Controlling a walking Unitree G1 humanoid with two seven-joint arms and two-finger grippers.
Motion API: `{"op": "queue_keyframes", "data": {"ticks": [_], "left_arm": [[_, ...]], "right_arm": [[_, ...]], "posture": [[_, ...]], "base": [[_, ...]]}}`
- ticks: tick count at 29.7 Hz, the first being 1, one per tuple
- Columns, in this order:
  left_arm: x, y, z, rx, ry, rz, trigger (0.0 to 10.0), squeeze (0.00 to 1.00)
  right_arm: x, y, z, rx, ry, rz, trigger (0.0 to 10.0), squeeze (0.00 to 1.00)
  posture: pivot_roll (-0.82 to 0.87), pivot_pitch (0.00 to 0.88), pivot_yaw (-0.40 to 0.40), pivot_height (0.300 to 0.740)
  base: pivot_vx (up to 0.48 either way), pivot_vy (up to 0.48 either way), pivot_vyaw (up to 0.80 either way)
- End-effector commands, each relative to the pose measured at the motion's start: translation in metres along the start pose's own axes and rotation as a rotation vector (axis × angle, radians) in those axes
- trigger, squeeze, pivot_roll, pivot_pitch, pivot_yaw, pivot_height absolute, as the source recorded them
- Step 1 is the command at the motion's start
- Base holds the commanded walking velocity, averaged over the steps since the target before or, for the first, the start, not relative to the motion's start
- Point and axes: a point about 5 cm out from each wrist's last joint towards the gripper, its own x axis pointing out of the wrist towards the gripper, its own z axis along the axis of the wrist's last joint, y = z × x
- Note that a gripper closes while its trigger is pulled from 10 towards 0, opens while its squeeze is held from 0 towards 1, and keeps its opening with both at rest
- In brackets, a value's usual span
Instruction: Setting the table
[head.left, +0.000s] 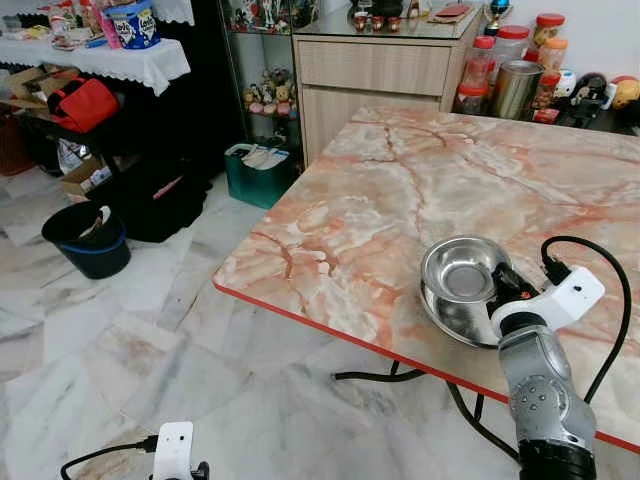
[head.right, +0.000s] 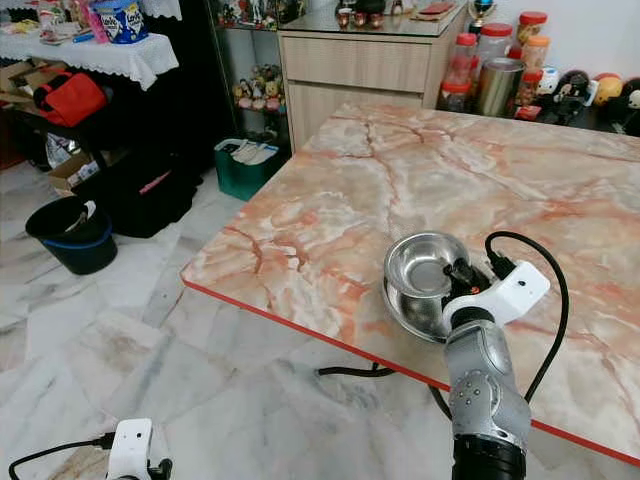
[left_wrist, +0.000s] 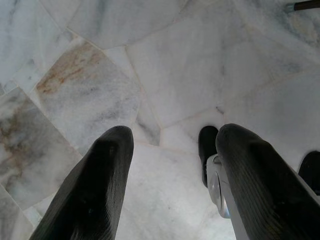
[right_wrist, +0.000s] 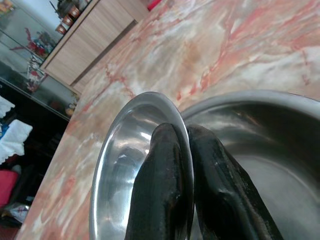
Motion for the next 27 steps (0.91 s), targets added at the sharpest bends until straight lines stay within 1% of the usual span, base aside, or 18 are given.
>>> {"op": "queue_keyframes", "data": {"ticks": [1, 7, 10, 17, 27], "left_arm": [[-0.0001, 0.0039, -0.0007, 0.0, 0.006, 0.012, 10.0, 0.0], [-0.0001, 0.0055, -0.0007, 0.0, 0.006, 0.014, 10.0, 0.0], [-0.0001, 0.006, -0.0005, -0.001, 0.006, 0.014, 10.0, 0.0], [0.0001, 0.0057, 0.0007, -0.002, 0.003, 0.014, 10.0, 0.0], [0.0004, 0.0029, 0.0018, -0.004, -0.001, 0.01, 10.0, 0.0]], "right_arm": [[-0.0005, -0.0022, -0.0034, 0.009, 0.019, -0.015, 10.0, 0.0], [-0.0018, -0.0057, -0.0018, -0.009, 0.019, -0.051, 10.0, 0.0], [-0.0039, -0.0077, 0.0001, -0.002, 0.015, -0.063, 10.0, 0.0], [-0.0091, -0.0081, 0.0029, 0.0, 0.009, -0.068, 10.0, 0.0], [-0.0102, -0.0101, 0.0002, -0.003, 0.026, -0.078, 10.0, 0.0]], "posture": [[-0.04, 0.0, 0.06, 0.74], [-0.04, 0.0, 0.061, 0.74], [-0.04, 0.0, 0.061, 0.74], [-0.04, 0.0, 0.063, 0.74], [-0.05, 0.0, 0.063, 0.74]], "base": [[0.0, 0.0, 0.0], [0.0, 0.0, 0.0], [0.0, 0.0, 0.0], [0.0, 0.0, 0.0], [0.0, 0.0, 0.0]]}}
